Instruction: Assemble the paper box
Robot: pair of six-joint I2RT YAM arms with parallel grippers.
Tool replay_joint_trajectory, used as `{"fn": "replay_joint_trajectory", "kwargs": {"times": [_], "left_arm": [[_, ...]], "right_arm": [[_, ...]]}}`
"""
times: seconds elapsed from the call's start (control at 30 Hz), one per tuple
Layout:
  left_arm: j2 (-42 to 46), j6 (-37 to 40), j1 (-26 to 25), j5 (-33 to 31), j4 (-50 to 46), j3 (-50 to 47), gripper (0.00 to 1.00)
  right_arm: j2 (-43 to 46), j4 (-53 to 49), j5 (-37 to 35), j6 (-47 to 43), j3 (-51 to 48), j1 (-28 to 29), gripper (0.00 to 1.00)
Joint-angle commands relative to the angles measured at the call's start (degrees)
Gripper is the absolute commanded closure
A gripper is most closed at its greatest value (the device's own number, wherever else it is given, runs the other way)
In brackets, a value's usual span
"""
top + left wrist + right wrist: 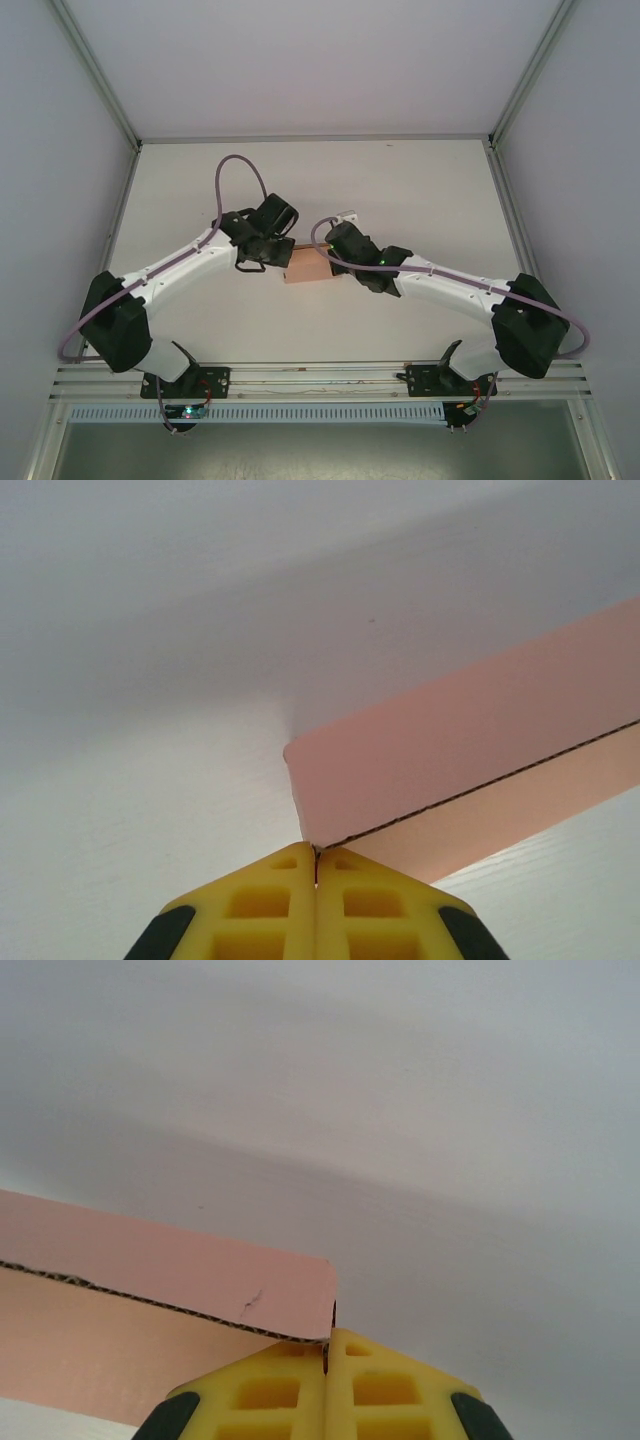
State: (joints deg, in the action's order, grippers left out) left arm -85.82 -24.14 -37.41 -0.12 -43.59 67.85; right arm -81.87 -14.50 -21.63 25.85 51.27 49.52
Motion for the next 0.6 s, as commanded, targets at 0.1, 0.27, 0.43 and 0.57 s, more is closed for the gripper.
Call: {"fn": "replay_joint_trajectory", "kwargs": {"times": [0.1,0.27,0.43,0.57], "left_arm": [[-3.53,-2.9,0.42,4.44,-10.98,7.08,1.0],[-0.99,-3.6,3.79,9.7,-10.6,6.98,1.0],[-2.68,-5.92,4.39,14.91,-10.2,7.37,1.0],[-1.16,-7.23,6.73,19.62,-10.26,7.42,1.0]], "right_arm": [[-1.48,-1.89,-1.94,-0.2,-2.73,1.13,1.0],[1.26,1.68,-3.15,-3.31,-5.56,1.46,1.0],[2.28,4.46,-4.47,-3.91,-7.48,2.91,1.0],[2.71,6.77,-7.09,-3.87,-9.9,4.01,1.0]]}}
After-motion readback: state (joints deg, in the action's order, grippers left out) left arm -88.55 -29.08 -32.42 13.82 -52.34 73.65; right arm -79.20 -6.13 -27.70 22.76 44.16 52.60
